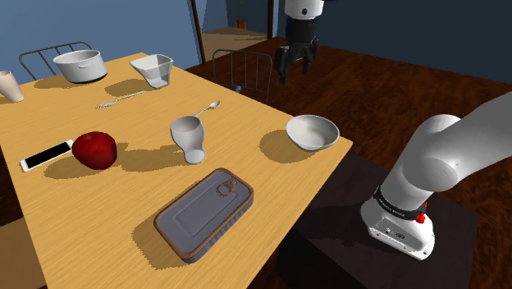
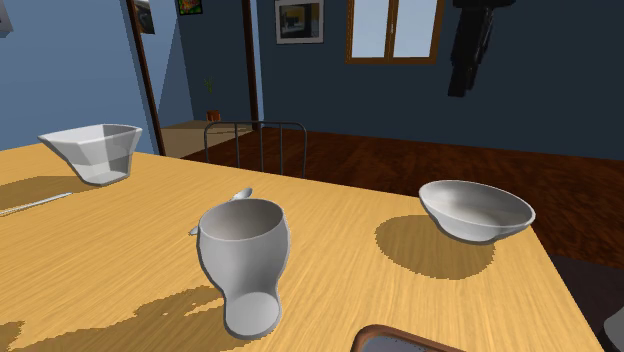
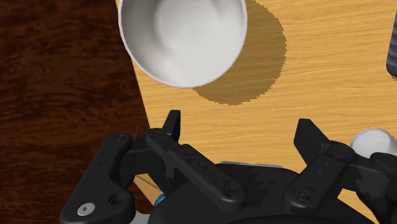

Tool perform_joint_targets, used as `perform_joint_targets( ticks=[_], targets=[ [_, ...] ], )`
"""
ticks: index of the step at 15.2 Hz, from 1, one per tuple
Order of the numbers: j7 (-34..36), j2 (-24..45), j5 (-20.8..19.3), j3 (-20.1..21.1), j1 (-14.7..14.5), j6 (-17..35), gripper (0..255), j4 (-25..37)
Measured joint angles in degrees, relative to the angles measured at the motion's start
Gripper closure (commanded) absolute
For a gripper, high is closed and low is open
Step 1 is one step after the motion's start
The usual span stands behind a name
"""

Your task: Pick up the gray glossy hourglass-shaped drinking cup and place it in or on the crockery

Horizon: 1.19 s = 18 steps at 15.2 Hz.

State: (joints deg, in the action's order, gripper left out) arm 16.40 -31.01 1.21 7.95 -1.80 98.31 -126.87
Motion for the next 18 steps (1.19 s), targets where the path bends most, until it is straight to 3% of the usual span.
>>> perform_joint_targets(
  ticks=[8,18],
  targets=[
    [7.1,15.0,0.1,6.0,-1.4,5.7,0,8.2],
    [16.4,36.2,-4.8,11.3,-4.5,8.0,0,24.8]
  ],
)
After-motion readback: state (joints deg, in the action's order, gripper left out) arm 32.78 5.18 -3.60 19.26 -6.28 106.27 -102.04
